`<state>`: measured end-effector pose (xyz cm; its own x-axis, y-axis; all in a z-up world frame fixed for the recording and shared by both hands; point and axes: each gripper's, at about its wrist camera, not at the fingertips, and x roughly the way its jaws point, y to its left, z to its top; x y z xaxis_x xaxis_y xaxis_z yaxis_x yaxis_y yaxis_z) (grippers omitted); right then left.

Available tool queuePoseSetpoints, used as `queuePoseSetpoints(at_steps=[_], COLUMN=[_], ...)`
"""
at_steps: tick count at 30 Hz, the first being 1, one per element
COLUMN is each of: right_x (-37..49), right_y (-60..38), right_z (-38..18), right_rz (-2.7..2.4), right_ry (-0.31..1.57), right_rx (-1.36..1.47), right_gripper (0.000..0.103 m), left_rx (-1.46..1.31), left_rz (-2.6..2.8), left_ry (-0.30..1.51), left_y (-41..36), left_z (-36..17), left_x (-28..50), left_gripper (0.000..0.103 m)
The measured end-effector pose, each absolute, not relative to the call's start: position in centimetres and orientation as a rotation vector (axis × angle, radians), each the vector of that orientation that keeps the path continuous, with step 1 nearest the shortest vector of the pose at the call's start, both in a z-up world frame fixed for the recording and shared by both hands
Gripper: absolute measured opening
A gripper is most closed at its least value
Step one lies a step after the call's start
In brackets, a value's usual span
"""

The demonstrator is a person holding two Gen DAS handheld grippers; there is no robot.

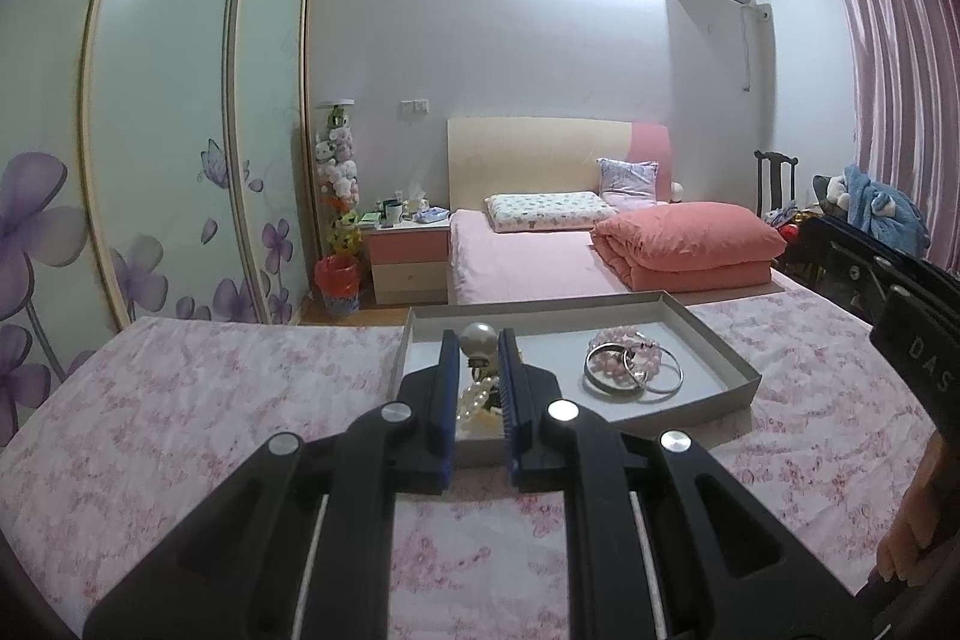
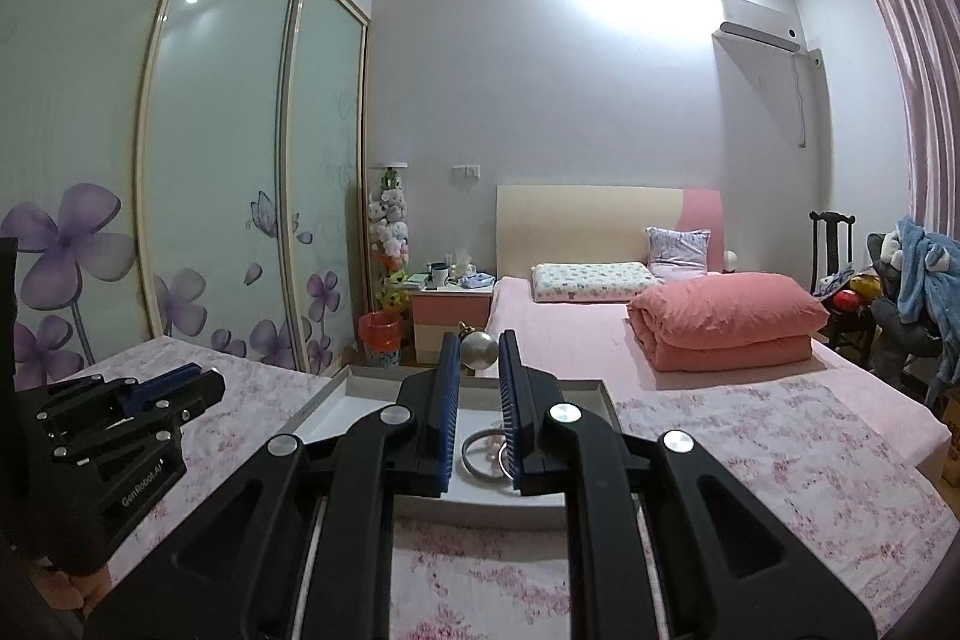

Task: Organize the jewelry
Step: 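Carry both pearl studs over the tray and open both tools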

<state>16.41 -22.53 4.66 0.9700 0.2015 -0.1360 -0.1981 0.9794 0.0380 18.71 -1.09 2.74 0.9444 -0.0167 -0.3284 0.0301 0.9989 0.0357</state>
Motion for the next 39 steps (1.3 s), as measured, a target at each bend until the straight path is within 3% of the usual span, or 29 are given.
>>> queuePoseSetpoints(at_steps=[10,21,35,38,39], right_x=[19.4,28.0,32.1,32.5,32.6], right_y=[-22.0,-21.9,-21.2,-21.3,-21.5], right_z=[5.0,2.2,-0.2,-0.4,-0.5], right_rz=[0.198,0.196,0.182,0.195,0.199], right_ry=[0.137,0.296,0.388,0.422,0.427], right_rx=[0.014,0.080,0.095,0.115,0.121], right_gripper=[0.014,0.014,0.014,0.017,0.026], left_rx=[0.048,0.028,0.046,0.042,0.035], left_rz=[-0.038,-0.057,-0.070,-0.076,-0.079], left_ry=[0.338,0.425,0.465,0.479,0.486], left_y=[-1.6,-1.8,-2.7,-2.6,-2.5], left_z=[2.7,0.5,-1.9,-2.2,-2.3], left_x=[22.0,29.3,33.2,33.7,33.9], left_gripper=[0.014,0.014,0.014,0.018,0.022])
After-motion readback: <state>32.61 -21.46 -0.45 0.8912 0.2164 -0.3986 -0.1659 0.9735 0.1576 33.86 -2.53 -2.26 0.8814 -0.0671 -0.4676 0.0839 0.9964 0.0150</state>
